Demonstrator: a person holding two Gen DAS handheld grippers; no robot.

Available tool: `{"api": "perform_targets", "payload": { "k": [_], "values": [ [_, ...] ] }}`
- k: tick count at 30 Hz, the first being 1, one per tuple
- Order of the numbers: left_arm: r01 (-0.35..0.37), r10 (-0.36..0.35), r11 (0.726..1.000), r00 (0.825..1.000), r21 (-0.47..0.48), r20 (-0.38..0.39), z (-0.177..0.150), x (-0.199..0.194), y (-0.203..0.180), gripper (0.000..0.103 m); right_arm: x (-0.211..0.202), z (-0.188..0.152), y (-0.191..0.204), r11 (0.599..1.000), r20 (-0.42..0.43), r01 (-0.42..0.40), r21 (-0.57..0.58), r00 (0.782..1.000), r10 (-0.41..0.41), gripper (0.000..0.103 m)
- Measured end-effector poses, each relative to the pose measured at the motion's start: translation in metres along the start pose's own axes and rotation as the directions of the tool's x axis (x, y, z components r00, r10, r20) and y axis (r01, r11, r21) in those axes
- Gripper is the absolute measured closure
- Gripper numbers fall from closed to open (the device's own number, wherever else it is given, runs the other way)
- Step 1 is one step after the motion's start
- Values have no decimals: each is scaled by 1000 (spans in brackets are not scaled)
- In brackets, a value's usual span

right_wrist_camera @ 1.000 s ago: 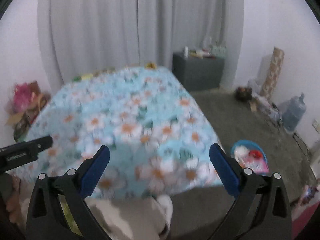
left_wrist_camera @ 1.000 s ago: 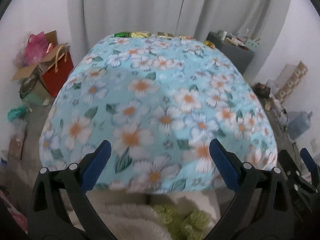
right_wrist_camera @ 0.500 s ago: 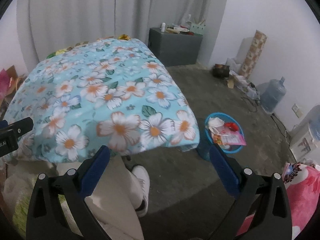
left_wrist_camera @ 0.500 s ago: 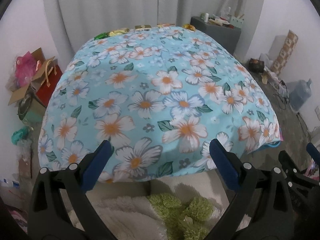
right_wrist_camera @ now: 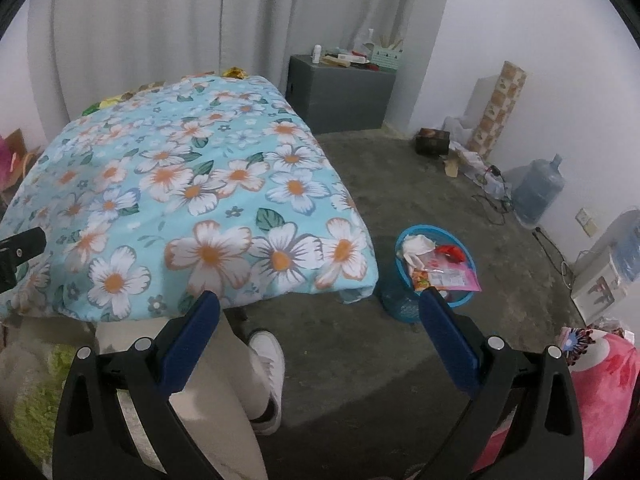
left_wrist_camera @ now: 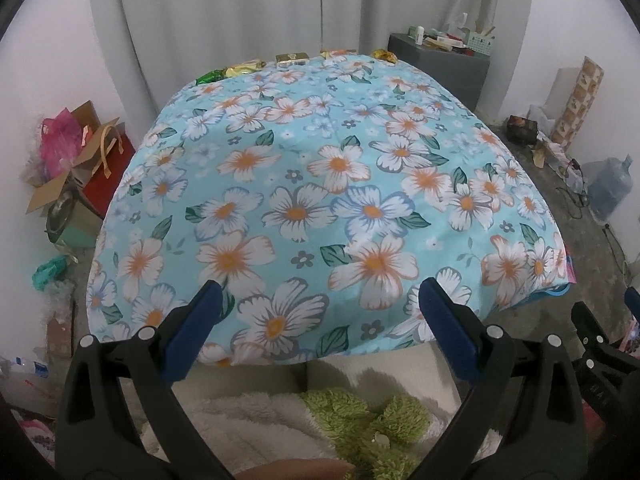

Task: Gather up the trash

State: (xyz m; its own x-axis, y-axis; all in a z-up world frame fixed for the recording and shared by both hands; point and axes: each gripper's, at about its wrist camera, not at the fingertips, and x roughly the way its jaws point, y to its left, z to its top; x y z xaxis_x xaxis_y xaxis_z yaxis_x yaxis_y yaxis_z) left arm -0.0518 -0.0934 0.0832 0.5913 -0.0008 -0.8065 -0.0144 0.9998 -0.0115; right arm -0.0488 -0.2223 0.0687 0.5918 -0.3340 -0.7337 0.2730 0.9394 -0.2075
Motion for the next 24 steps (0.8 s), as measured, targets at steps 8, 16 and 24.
{"api": "perform_targets", "payload": {
  "k": [8,16,24],
  "values": [
    [-18,17,1000,1000,15,8,0,-2,-2,9,-1,0,-10,999,9,14,35,1000,-14,6],
    [-28,27,999,1000,19,14,-1,-6,-1,9,-4,-3,-15,998,17,11,62,1000,-12,6],
    [-29,28,999,999,30,21,-1,-9,-2,9,-6,-3,-20,997,28,14,81,999,-16,6]
  ]
}}
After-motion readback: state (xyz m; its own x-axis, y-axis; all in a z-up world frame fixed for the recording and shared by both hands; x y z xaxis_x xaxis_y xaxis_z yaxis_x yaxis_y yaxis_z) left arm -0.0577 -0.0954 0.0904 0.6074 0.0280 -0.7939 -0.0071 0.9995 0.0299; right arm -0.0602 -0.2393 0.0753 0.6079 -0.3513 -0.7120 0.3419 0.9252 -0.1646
